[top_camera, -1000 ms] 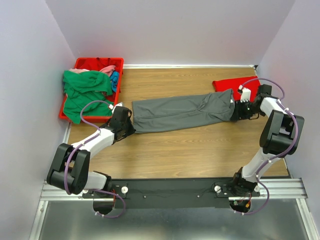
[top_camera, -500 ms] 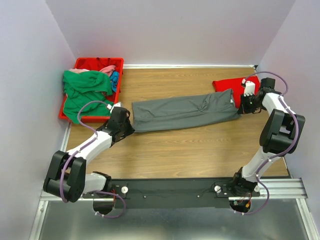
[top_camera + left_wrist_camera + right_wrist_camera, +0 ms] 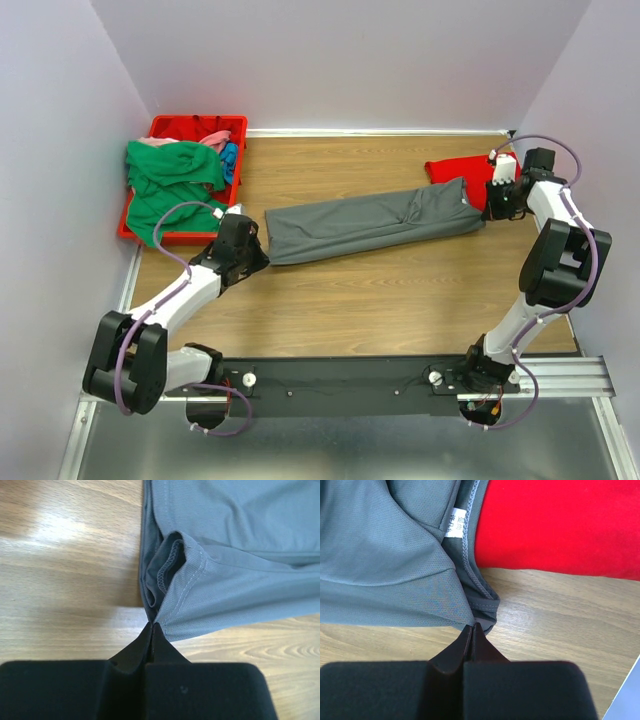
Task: Fold and stack the t-shirts
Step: Fold the tshirt
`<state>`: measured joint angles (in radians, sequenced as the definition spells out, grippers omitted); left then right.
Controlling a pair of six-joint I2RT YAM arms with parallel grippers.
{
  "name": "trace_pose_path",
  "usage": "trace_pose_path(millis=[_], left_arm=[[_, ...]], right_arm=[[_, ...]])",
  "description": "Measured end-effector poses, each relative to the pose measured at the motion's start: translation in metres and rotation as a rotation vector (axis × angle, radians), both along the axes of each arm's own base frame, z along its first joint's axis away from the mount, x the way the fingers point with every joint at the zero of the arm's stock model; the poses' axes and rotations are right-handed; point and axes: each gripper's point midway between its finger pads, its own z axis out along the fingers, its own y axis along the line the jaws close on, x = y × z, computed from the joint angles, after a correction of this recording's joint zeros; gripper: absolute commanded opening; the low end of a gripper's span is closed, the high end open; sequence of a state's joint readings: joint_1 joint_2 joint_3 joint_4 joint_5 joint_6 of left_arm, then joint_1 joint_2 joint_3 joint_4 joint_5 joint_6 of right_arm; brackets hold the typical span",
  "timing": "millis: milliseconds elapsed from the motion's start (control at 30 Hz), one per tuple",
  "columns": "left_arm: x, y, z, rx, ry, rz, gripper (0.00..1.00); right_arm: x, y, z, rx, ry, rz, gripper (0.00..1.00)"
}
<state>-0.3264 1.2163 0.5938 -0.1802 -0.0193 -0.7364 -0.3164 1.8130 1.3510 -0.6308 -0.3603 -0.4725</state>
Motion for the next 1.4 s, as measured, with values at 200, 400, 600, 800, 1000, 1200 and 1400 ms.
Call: trace_pose_path(millis=[200,400,600,800,1000,1200,1400], left_arm=[[-0.006,-0.009,0.002,-0.031,0.008,-0.058,0.0],[-0.016,-0.015,0.007,-0.06,0.01,-0.105,0.0],[-0.029,-0.021,0.016,-0.092,0.01,-0.151,0.09],[-0.042,-0.02,0.016,-0.074,0.046,-0.199,0.5],[-0.038,-0.022,0.046,-0.067,-0.042,-0.25,0.55],[-0.032,-0.025,0.093,-0.046,-0.224,-0.342,0.58],[-0.024,-0.024,0.18,-0.01,-0.559,-0.39,0.62]], right_arm=[[-0.008,0.001,-0.009,-0.004,0.022,0.015,0.0],[-0.03,0.0,-0.024,-0.036,0.072,0.026,0.04],[-0.043,-0.007,-0.02,-0.094,0.074,0.033,0.39],[-0.033,-0.008,0.009,-0.112,0.012,0.033,0.43],[0.001,0.04,0.05,-0.005,-0.097,0.162,0.43],[0.011,0.132,0.028,0.162,-0.017,0.339,0.43],[0.007,0.16,-0.007,0.23,0.115,0.337,0.43]])
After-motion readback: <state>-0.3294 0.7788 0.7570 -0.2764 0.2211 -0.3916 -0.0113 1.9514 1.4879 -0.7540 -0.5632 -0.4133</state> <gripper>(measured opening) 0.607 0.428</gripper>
